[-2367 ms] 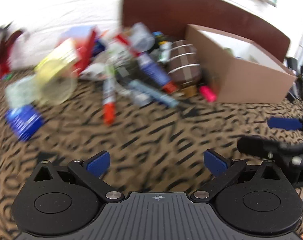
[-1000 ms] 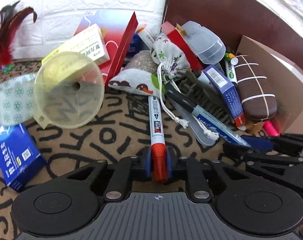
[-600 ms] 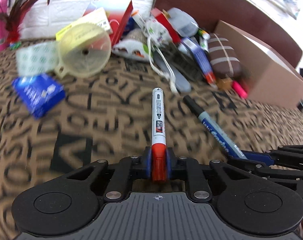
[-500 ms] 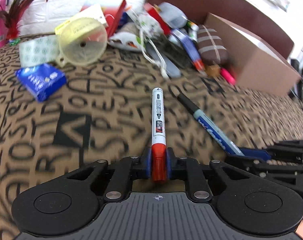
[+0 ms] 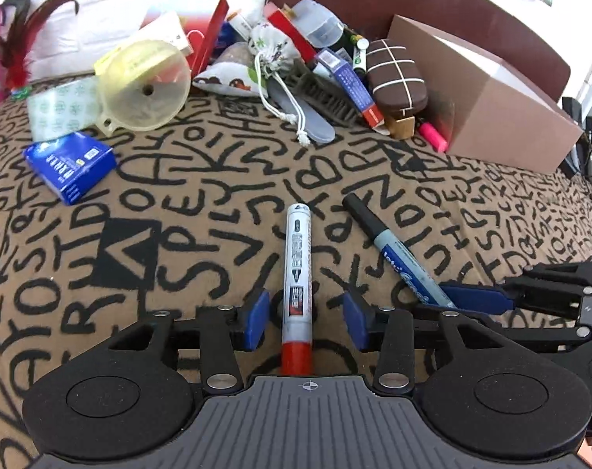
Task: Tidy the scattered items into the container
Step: 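Grasp the red-capped white marker with the left tool while the right tool grasps the blue marker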
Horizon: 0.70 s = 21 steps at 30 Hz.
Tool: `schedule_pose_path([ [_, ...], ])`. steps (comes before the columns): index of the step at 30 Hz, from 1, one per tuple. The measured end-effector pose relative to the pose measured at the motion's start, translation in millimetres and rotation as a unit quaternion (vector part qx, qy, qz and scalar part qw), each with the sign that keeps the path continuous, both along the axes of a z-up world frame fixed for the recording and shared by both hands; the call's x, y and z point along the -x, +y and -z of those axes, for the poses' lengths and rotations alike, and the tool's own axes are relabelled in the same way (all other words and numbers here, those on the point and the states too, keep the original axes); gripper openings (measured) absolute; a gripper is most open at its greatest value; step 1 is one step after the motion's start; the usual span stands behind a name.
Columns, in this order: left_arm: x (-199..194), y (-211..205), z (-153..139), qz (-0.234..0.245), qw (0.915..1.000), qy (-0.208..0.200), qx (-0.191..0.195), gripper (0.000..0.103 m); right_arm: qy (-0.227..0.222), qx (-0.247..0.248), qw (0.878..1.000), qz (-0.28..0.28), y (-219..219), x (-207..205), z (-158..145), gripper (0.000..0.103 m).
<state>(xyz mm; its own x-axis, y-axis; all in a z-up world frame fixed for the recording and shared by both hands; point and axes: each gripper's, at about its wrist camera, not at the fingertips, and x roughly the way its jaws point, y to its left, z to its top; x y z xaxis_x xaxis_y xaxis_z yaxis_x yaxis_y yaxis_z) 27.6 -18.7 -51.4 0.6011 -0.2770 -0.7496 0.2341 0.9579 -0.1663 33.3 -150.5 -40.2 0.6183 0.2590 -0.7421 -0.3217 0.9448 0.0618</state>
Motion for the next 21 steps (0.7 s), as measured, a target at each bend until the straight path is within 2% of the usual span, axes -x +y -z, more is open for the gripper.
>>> schedule_pose_path([
  [1,-0.2,-1.6,0.7,0.003,1.0,-0.001,-0.004,0.057,0.0,0.0,1.0,0.0,0.1,-2.6,0.3,0.025],
  [2,-0.3,-3.0,1.0,0.007,0.9999,-0.002,-0.009,0.031,-0.001,0.0,1.0,-0.001,0.4,-4.8,0.9,0.025],
  [3,-0.7,-3.8,1.2,0.013,0.9998,0.001,-0.011,0.012,-0.001,-0.001,1.0,-0.002,0.3,-7.1,2.0,0.025],
  [7,-3.2,-3.8,1.6,0.026,0.9996,0.011,-0.005,0.012,0.003,0.007,1.0,-0.019,1.8,-13.4,2.4,0.024],
  [11,-4.9,-7.0,4.0,0.025,0.9997,0.006,0.002,0.035,0.011,0.019,0.999,-0.033,5.5,-18.3,0.7,0.024],
  [13,-5.3,-9.4,3.1,0.032,0.9995,0.008,-0.004,0.03,0.013,0.013,0.999,-0.028,5.3,-21.2,1.4,0.024],
  [14,-5.6,-10.1,2.6,0.035,0.9993,0.01,-0.006,0.025,0.011,0.011,1.0,-0.027,5.5,-22.0,2.1,0.024],
  [16,-6.2,-9.7,2.6,0.035,0.9993,0.013,-0.004,0.024,0.009,0.007,1.0,-0.025,5.3,-22.9,3.5,0.024],
  [19,-5.8,-9.0,4.5,0.026,0.9996,0.011,0.003,0.034,0.008,-0.004,1.0,-0.015,2.7,-24.3,4.9,0.02],
  [21,-5.1,-11.6,4.7,0.027,0.9996,0.007,-0.002,0.034,0.008,-0.01,1.0,-0.009,1.3,-25.5,5.5,0.02],
])
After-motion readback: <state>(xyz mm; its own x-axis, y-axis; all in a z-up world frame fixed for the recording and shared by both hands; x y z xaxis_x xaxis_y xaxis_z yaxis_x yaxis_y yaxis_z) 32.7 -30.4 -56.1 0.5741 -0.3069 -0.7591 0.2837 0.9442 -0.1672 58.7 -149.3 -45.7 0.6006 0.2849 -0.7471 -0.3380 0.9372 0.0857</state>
